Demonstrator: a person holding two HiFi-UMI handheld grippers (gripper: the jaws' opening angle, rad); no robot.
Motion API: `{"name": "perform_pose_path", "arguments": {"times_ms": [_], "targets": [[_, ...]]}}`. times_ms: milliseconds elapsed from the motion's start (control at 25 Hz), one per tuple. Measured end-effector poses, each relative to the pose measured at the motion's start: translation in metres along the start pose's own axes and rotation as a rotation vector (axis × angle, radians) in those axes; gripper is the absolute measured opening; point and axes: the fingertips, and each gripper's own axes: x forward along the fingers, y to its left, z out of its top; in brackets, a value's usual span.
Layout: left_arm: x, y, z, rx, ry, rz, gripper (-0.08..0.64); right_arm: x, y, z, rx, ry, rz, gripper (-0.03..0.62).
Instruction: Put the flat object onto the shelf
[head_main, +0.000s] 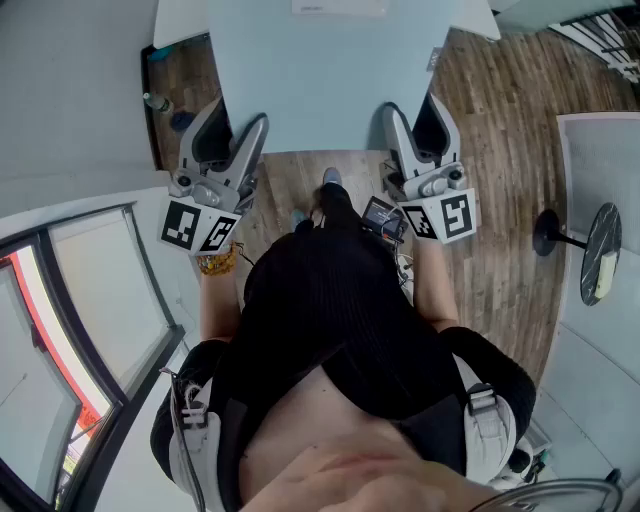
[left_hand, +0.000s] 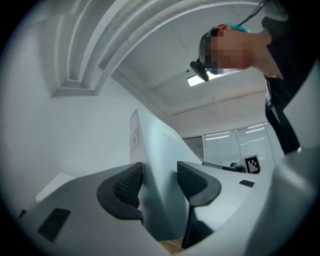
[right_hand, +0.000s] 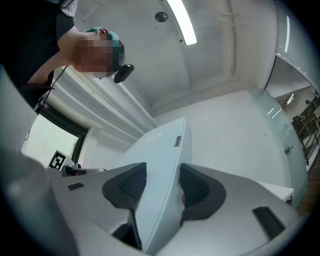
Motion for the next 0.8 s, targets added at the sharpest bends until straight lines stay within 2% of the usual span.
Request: {"name": "perform_pose_path", "arguments": {"times_ms": [240, 560, 800], "targets": [[0.008, 0.004, -0.005, -0.001, 0.004, -0.008, 0.227, 0.003, -0.007, -0.004, 0.023, -0.016, 0.013, 0.210], [0.121, 0.025, -0.024, 0.013, 0.015, 0.028, 0.227, 0.059, -0.118, -0.010, 0.045, -0.040, 0.045, 0.210], [0.183, 0.044, -0.031, 0.019, 0.018, 0.084, 0.227, 0.103, -0.179, -0.015, 0.081, -0.038, 0.098, 0.210]]}}
